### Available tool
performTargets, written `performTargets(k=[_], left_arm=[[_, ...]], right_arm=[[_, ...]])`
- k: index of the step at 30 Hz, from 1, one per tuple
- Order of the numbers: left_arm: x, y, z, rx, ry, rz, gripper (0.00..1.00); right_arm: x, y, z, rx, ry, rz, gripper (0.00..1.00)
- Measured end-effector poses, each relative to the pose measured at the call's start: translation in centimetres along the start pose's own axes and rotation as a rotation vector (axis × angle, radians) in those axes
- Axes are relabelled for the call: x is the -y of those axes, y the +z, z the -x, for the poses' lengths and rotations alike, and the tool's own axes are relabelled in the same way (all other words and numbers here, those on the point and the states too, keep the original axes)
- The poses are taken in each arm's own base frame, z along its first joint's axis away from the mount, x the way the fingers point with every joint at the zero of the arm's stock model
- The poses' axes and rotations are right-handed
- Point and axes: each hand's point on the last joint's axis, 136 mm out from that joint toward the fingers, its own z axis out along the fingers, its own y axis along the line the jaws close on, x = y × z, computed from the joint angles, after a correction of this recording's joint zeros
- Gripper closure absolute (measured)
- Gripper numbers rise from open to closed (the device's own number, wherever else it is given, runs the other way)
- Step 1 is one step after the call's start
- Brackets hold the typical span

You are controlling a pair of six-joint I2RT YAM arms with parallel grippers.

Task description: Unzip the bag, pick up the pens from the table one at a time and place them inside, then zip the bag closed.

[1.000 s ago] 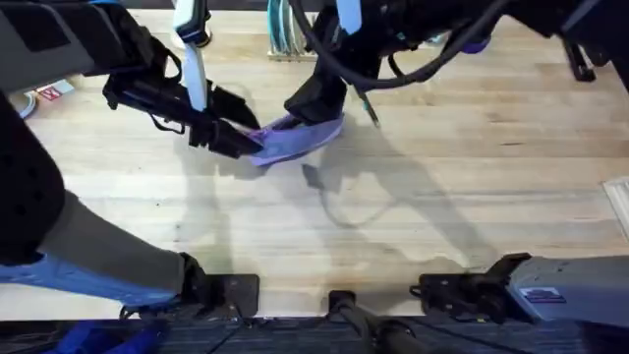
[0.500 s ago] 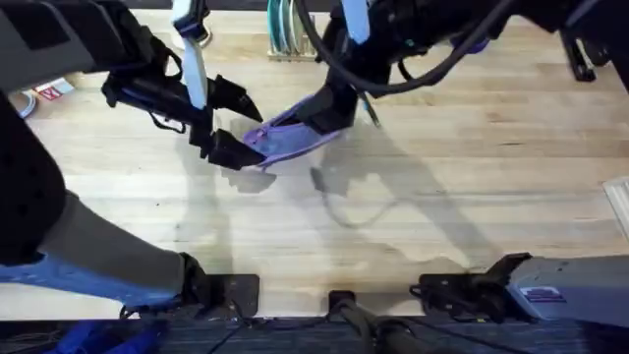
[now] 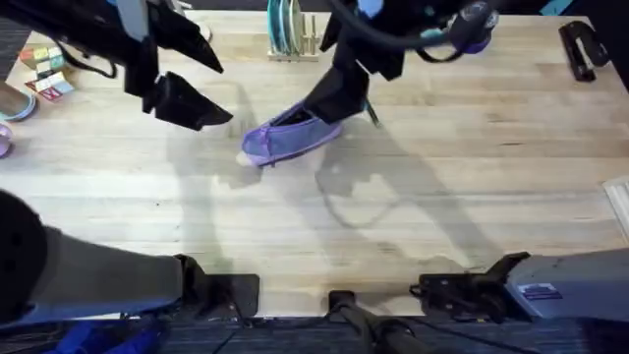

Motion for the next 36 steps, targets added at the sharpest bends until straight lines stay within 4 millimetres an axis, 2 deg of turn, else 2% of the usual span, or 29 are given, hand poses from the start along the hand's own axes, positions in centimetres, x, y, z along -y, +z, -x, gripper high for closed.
performTargets(k=[3, 9, 10, 16, 17, 20, 21, 23, 36], left_arm=[[0.6, -1.3, 0.3, -0.044, 0.017, 0.031, 0.005], [2.0, -3.6, 1.4, -0.085, 0.081, 0.117, 0.006], [2.4, -3.9, 1.5, -0.088, 0.088, 0.127, 0.005], [3.4, -4.9, 2.1, -0.097, 0.123, 0.173, 0.005], [3.4, -4.9, 2.1, -0.097, 0.123, 0.172, 0.005], [3.3, -4.9, 2.1, -0.1, 0.121, 0.172, 0.005], [3.3, -4.9, 2.0, -0.1, 0.121, 0.172, 0.005], [3.3, -4.9, 2.0, -0.1, 0.121, 0.171, 0.005], [3.5, -4.9, 2.0, -0.101, 0.116, 0.165, 0.005]], right_arm=[[0.5, 0.8, 0.1, -0.033, 0.006, 0.022, 0.011], [1.5, 4.4, -1.3, -0.117, 0.01, 0.081, 0.018], [1.6, 5.0, -1.6, -0.131, 0.002, 0.091, 0.085], [3.4, 7.0, -2.2, -0.153, -0.147, 0.056, 0.921], [3.6, 7.1, -2.2, -0.156, -0.189, 0.049, 0.957], [4.0, 7.1, -2.1, -0.152, -0.327, 0.043, 0.97], [3.9, 7.1, -2.0, -0.149, -0.448, 0.053, 0.97], [3.9, 7.2, -2.1, -0.15, -0.507, 0.061, 0.97], [3.5, 9.4, -4.2, -0.206, -0.567, 0.142, 0.97]])
